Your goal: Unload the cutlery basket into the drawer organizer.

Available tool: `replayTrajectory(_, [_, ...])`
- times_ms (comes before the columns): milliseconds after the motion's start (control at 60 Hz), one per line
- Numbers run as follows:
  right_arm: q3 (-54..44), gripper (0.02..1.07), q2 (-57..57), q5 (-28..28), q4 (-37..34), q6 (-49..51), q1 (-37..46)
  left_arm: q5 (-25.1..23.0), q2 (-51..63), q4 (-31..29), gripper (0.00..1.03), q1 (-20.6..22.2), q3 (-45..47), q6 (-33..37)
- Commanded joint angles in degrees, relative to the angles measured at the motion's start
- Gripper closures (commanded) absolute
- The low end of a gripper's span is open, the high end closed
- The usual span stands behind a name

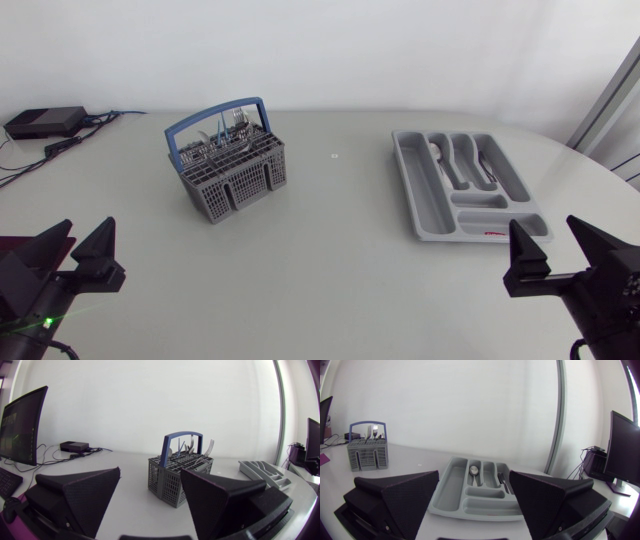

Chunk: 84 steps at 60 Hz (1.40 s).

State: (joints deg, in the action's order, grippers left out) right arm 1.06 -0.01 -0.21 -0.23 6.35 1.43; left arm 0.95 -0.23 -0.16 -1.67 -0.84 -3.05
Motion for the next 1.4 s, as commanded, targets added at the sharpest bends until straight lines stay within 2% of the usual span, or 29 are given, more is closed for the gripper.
replayTrajectory(0, [-1.1,0.06,-0.3,-0.1,-0.3,-1.1,-0.4,0.0,-0.6,-0.2,0.05,0.4,0.8,-1.4])
replayTrajectory(283, [-1.1,0.06,-0.3,0.2,0.4,-1.2,-0.6,0.1,-0.6,1.0,0.05,0.4,0.7,-1.3])
replayTrajectory(500, [1.8,0.07,1.7,1.3,2.2,-1.3,-4.1,0.1,3.0,-0.1,0.05,0.4,-5.4,-1.4])
replayTrajectory(667, [7.6,0.07,17.1,1.7,8.4,-2.0,-4.6,0.1,16.7,1.3,0.05,1.0,-12.5,-1.4])
replayTrajectory(767, [9.8,0.07,22.6,2.3,10.0,-2.7,-6.6,0.1,24.6,1.6,0.06,1.4,-16.8,-2.8])
replayTrajectory(900, [12.3,0.07,29.4,6.8,11.5,-2.7,-12.8,0.1,36.8,-2.4,0.09,1.8,-24.1,-2.8])
replayTrajectory(917, [13.0,0.07,30.9,7.2,11.4,-2.7,-13.2,0.1,40.2,-4.3,0.09,1.7,-26.2,-2.4])
replayTrajectory(983, [14.7,0.07,33.9,7.7,9.9,-2.7,-13.6,0.3,45.1,-6.7,0.09,1.7,-29.5,-1.6])
replayTrajectory(1100, [20.4,0.07,40.8,7.8,0.1,-2.5,-15.3,0.6,57.3,-12.8,0.12,1.5,-37.4,2.3])
replayTrajectory(1183, [22.6,0.07,43.2,6.7,-4.1,-2.2,-16.6,3.2,62.4,-12.8,0.12,2.3,-40.8,6.1])
replayTrajectory(1283, [24.3,0.07,46.5,6.4,-5.5,-1.1,-17.2,5.1,67.7,-13.7,0.12,3.6,-45.3,10.9])
replayTrajectory(1383, [26.1,0.07,49.1,6.2,-8.2,3.4,-18.6,5.1,72.5,-14.7,0.11,4.9,-48.9,16.3])
